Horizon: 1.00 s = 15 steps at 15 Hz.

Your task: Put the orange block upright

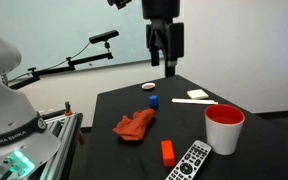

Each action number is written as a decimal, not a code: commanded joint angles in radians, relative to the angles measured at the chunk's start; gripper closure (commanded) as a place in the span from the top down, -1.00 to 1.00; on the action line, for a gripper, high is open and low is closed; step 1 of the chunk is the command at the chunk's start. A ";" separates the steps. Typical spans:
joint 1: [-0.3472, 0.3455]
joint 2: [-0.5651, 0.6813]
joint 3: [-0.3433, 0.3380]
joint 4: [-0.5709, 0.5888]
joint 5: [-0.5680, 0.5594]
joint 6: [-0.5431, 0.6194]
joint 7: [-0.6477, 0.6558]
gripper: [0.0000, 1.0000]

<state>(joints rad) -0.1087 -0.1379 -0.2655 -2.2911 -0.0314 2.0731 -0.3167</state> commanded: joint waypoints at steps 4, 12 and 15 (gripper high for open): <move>-0.020 -0.041 0.019 0.049 0.004 -0.020 -0.003 1.00; -0.038 0.032 0.009 -0.016 -0.174 0.164 -0.260 1.00; -0.060 0.100 0.004 -0.025 -0.184 0.234 -0.407 1.00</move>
<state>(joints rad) -0.1495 -0.0715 -0.2645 -2.3199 -0.1997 2.2551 -0.5785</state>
